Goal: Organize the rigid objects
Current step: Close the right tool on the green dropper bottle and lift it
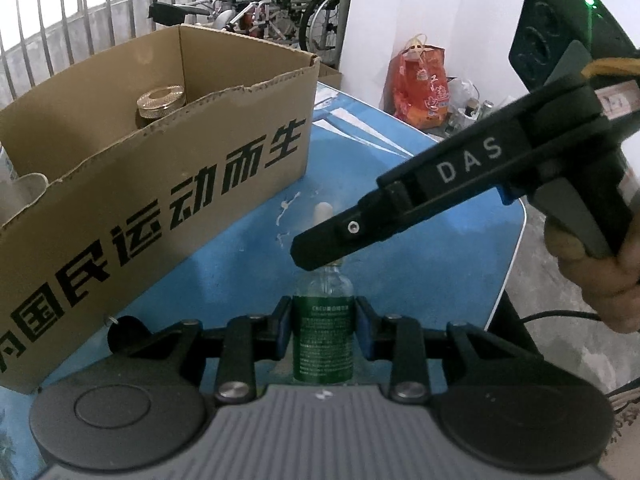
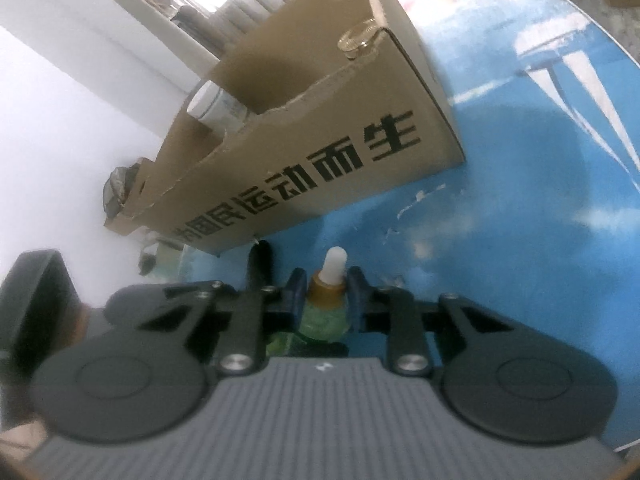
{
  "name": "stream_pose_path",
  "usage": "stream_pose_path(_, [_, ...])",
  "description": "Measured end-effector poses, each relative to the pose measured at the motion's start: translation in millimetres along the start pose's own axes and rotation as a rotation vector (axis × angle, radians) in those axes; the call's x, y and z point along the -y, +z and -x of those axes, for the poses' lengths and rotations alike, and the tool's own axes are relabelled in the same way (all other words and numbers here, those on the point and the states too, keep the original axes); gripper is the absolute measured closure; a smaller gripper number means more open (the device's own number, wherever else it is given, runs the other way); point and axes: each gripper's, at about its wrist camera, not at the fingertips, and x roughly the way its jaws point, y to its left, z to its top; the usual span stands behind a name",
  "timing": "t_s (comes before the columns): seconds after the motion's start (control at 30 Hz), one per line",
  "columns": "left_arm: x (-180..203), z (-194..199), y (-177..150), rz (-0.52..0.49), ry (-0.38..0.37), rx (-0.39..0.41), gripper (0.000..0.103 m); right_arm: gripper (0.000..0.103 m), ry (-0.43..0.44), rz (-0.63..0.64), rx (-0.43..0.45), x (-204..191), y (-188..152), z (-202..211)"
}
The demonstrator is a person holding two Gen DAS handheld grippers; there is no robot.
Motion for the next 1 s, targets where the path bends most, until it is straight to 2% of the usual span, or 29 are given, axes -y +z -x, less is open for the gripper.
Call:
stream_pose_path(0.33, [-3, 2, 1, 0.010, 0.010, 0.008, 0.069, 0.083, 0.021, 0.005, 0.011, -2, -2, 3])
stream_pose_path(0.47, [-3, 7, -1, 0.022, 0.018, 0.035, 0.070, 0.084, 0.030, 0.020, 0.017, -8, -3, 4])
stream_pose_path(0.77, [-3, 36, 1, 0.026, 0.038, 0.138, 0.070, 0.084, 0.023, 0.155, 0.069, -39, -2, 18])
stream_pose_path(1.0, [0, 78, 24, -0.008, 0.084, 0.257, 0.070, 0.084, 0.046, 0.260, 0.134, -73, 14, 47])
